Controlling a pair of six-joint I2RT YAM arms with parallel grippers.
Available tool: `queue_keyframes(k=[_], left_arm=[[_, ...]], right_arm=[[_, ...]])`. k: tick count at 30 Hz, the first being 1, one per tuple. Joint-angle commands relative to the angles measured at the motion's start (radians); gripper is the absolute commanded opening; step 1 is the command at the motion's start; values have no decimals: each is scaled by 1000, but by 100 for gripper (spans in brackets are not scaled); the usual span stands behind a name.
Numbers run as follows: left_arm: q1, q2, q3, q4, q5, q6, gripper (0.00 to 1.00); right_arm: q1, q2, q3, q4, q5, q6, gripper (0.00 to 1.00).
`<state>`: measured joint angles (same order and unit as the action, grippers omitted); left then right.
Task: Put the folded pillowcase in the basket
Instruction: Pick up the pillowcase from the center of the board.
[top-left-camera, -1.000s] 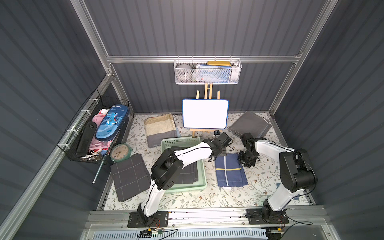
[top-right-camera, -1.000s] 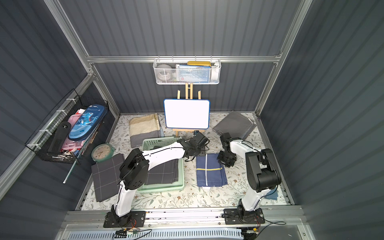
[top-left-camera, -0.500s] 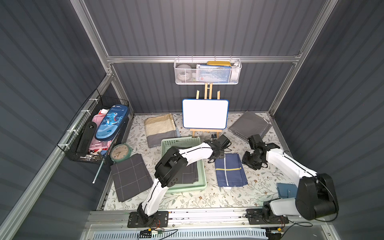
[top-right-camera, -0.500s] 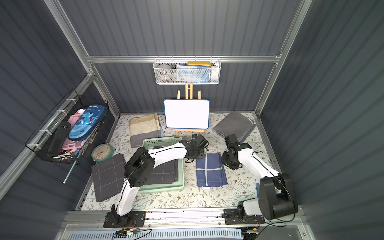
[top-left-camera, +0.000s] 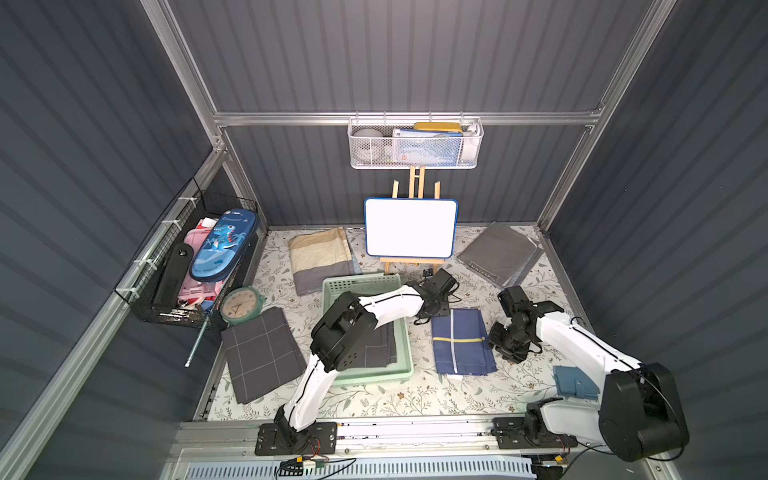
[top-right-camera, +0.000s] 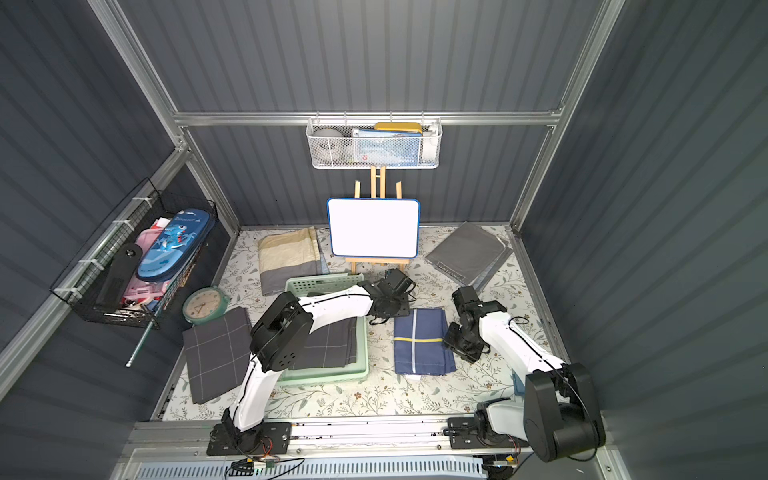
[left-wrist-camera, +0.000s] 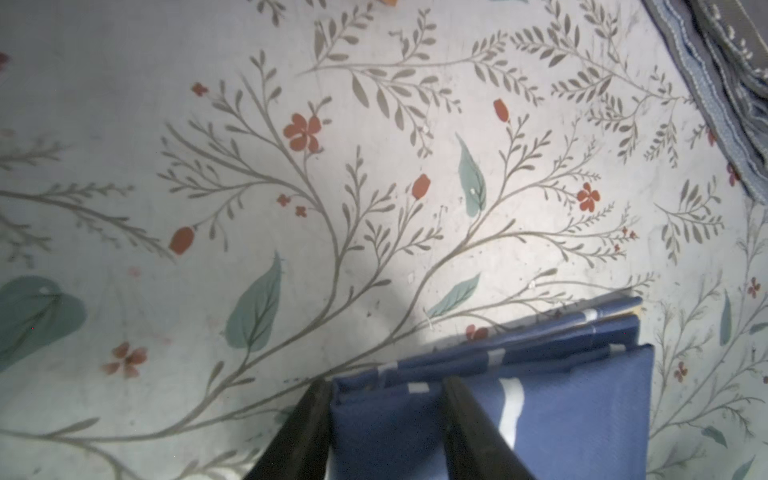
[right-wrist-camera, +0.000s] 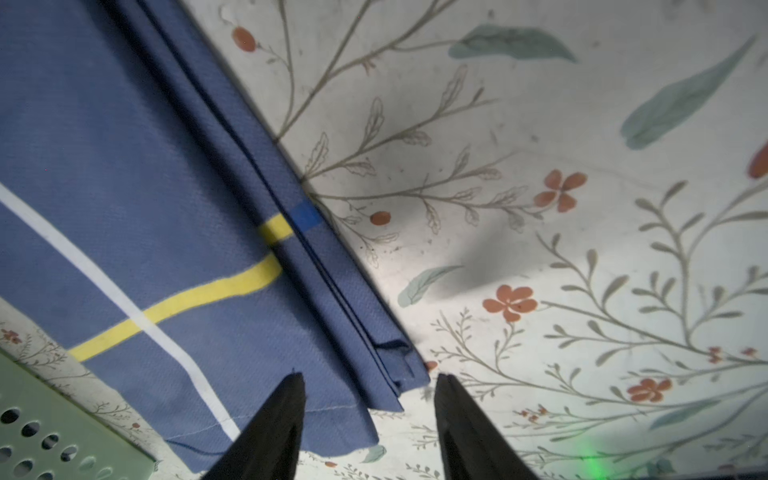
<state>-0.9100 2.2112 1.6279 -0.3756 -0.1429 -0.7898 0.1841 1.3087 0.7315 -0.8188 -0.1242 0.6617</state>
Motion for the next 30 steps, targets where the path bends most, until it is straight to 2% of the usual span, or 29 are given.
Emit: queue_keyframes(k=[1,9,15,16,22,24,26,30], left_arm=[[-1,-22,-35,9,47,26,45],[-2,-8,-56,15,28,29,34],[-2,-1,-53,30,26,24,23],[-1,1,-50,31,26,23,20],[-1,-4,-43,33,12,23,11],[-1,-7,-43,30,9,21,7],[-2,-13,-44,30,8,21,0],[-2,-36,-45,35,7,26,0]], right_arm=[[-3,46,-30,24,-47,10,56],[-3,76,-67,26,-79,10,56],[-3,58,-118,70,-162,13,50],[-3,63,-120,74,-159,12,48],[-3,82,-130,110,-188,15,16],[-3,80,-136,125,-201,19,9],[-3,73,-138,128,-201,24,1],[-3,18,-136,123,-210,27,0]])
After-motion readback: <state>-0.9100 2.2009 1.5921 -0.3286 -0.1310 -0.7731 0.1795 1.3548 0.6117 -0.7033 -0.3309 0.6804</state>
